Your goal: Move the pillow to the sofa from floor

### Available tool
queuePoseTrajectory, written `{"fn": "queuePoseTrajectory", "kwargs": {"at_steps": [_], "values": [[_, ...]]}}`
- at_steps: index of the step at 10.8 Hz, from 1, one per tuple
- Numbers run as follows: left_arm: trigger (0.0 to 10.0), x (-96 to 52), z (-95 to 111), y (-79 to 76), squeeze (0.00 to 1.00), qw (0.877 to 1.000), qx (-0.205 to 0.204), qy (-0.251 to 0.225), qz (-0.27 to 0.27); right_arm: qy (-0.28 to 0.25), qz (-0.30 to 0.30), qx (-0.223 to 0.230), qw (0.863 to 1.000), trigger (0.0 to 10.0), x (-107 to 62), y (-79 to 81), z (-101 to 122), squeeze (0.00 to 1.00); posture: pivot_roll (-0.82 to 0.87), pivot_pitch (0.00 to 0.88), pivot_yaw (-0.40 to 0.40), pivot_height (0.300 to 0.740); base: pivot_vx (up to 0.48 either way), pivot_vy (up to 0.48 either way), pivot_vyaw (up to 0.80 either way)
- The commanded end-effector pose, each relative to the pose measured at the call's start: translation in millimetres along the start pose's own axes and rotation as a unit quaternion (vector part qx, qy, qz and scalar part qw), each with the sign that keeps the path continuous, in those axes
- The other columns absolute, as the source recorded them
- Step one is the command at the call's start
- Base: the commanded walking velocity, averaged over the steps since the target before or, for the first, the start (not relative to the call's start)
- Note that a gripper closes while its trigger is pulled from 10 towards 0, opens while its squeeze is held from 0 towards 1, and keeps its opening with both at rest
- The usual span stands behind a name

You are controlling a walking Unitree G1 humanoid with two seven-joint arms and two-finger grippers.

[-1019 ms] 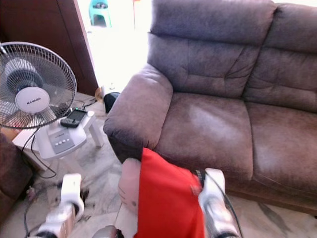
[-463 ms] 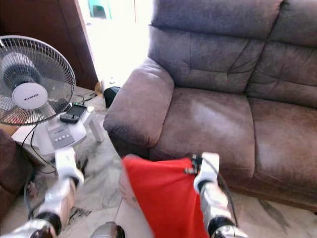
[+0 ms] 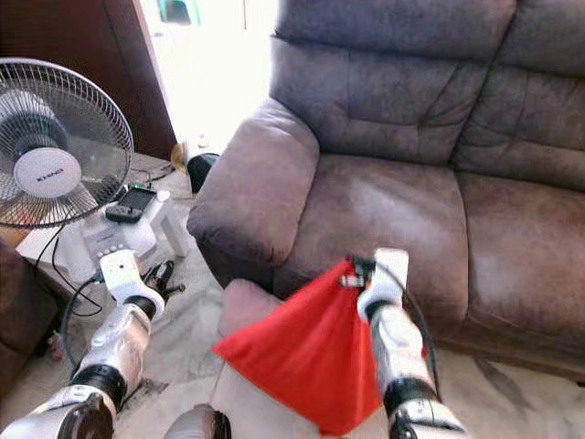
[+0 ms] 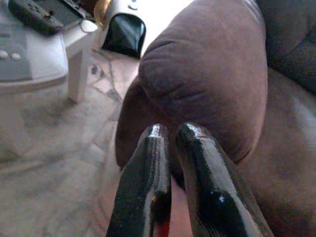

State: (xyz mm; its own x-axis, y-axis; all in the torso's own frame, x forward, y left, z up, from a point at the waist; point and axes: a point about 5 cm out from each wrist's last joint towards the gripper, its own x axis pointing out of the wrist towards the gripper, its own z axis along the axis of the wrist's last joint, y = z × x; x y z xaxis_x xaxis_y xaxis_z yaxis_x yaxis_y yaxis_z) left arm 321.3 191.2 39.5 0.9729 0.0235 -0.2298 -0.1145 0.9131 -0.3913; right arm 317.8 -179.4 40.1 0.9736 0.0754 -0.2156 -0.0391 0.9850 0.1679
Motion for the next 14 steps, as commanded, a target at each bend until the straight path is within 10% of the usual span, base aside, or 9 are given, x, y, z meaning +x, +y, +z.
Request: {"fn": "queuePoseTrajectory", "kwargs": {"at_steps": [1,5,6,7,14], "values": [[10.0,-0.2,-0.9,-1.5,0.00,1.000,-0.023,0.002,-0.006,-0.127,0.022,-0.011,0.992,10.0,17.4,14.3,66.8,0.00,0.09,0.060,-0.038,0.693,0.000,0.000,0.00],[10.0,2.5,9.6,-6.9,0.00,0.998,-0.047,-0.016,-0.026,-0.207,0.066,-0.003,0.976,10.0,21.6,44.8,123.2,0.00,0.09,0.060,-0.041,0.693,0.000,0.000,0.00],[10.0,3.8,12.4,-8.2,0.38,0.997,-0.072,-0.021,-0.030,-0.207,0.067,-0.003,0.976,10.0,21.1,45.2,125.3,0.00,0.09,0.060,-0.044,0.693,0.000,0.000,0.00],[10.0,4.2,12.2,-9.5,1.00,0.995,-0.092,-0.020,-0.040,-0.204,0.067,0.001,0.977,10.0,20.4,45.1,126.0,0.00,0.09,0.062,-0.044,0.693,0.000,0.000,0.00],[10.0,4.2,12.1,-9.0,1.00,0.995,-0.093,-0.020,-0.037,-0.204,0.067,0.000,0.977,10.0,20.2,45.1,126.2,0.00,0.09,0.062,-0.044,0.693,0.000,0.000,0.00]]}}
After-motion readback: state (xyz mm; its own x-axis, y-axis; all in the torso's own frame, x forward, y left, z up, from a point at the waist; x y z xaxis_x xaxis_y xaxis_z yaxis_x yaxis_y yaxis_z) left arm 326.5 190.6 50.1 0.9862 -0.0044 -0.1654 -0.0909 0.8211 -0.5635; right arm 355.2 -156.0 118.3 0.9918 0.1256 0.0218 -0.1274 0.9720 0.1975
